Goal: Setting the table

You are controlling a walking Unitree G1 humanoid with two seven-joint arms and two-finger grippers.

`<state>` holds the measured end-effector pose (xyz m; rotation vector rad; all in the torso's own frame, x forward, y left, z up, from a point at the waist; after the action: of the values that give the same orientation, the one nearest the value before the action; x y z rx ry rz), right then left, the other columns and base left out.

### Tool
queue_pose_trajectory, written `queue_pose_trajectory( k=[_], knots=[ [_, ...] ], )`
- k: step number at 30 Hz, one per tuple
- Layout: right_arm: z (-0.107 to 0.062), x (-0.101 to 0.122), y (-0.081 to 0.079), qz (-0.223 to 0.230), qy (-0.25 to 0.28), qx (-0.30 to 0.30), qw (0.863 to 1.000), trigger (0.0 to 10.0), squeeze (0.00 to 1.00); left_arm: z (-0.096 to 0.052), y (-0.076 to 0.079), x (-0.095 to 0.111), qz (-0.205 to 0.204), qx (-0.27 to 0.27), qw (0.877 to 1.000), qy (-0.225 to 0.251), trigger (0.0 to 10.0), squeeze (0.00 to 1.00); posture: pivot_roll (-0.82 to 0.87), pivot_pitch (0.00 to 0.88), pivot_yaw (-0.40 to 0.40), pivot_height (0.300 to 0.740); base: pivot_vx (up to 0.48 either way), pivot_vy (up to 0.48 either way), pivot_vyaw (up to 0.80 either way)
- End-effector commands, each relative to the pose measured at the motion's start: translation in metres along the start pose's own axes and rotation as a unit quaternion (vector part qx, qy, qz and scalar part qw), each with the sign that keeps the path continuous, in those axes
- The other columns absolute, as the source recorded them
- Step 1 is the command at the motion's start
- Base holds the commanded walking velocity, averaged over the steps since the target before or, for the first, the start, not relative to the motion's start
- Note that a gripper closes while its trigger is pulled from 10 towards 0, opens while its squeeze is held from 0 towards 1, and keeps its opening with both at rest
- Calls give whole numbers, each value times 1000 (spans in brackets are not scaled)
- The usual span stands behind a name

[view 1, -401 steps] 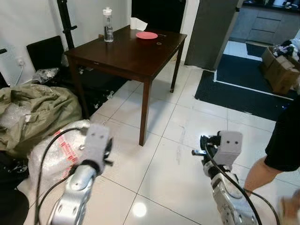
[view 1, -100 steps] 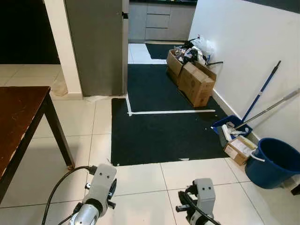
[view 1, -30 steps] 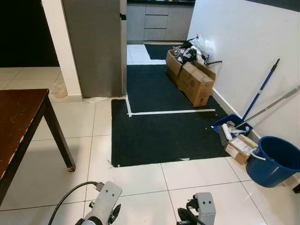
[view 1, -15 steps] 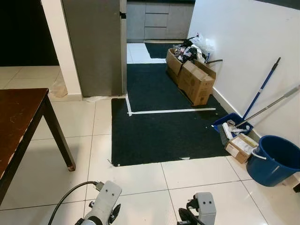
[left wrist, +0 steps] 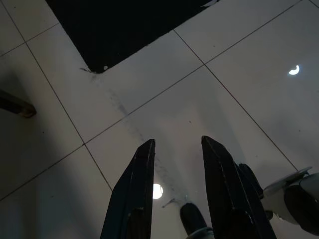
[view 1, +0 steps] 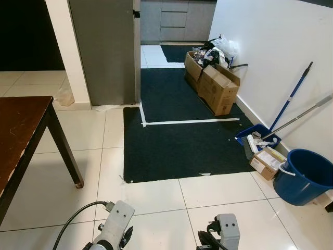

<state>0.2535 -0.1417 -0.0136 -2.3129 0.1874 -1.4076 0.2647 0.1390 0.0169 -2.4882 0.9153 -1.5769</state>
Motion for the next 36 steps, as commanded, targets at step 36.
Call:
queue_pose_trajectory(
  k=[36],
  knots=[
    [-1,-7,4,-1,-15,-6,1000,10000,0,1,5,-5,-2,-11,1000,-9,10000,0,89,63,14,740,0,0,0]
  ],
)
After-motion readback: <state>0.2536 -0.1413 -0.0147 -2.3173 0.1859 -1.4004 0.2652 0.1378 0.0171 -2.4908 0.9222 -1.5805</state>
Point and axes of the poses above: a point about 5 cm out from each wrist's last joint towards the gripper, its own z axis pointing out of the wrist towards the gripper, its own x axis along the axis of the wrist's last joint, y = z × x, the point moved 2 cm from there along z, pointing out of the wrist towards the gripper, and after that the axes turned 12 degrees about z, right-handed, at the moved point
